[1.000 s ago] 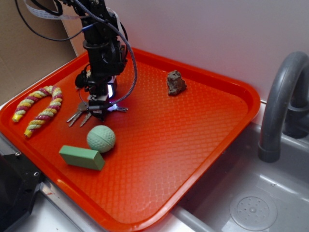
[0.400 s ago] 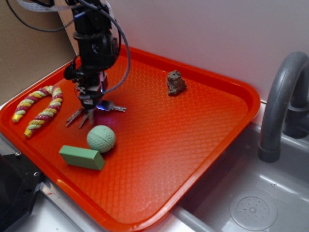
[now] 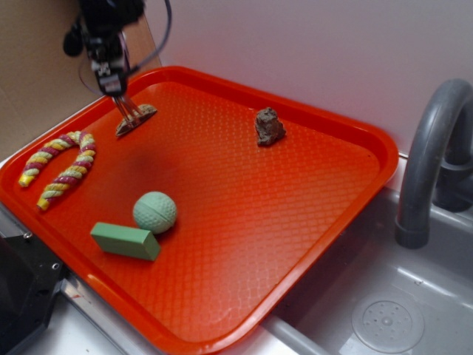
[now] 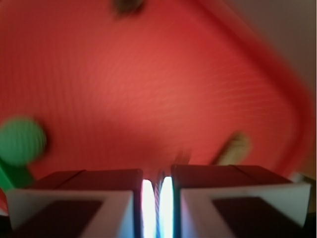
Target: Grab the silver keys.
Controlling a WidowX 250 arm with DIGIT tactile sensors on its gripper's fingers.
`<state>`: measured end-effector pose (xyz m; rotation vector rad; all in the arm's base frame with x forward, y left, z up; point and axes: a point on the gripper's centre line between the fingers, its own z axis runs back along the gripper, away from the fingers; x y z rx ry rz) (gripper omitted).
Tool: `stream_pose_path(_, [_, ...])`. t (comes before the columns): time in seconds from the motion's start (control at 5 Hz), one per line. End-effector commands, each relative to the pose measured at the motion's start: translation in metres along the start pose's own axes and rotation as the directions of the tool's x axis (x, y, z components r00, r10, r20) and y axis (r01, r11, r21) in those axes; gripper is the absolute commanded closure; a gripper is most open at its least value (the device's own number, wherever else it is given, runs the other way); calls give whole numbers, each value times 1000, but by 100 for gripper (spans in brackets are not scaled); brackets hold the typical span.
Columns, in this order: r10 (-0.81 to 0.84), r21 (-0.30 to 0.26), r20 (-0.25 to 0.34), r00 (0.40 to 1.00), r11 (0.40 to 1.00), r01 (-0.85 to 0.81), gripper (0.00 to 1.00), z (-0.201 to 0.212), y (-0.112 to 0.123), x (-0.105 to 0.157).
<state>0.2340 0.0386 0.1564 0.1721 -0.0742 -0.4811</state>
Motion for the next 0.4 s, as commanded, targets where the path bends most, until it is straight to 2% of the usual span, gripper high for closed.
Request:
stream_pose_path(0.0, [518,-38,39,855,856,-516,100,106,24,-2])
stream_pose_path(0.2, [674,-26,5,739,738,-674,100,102,25,-5])
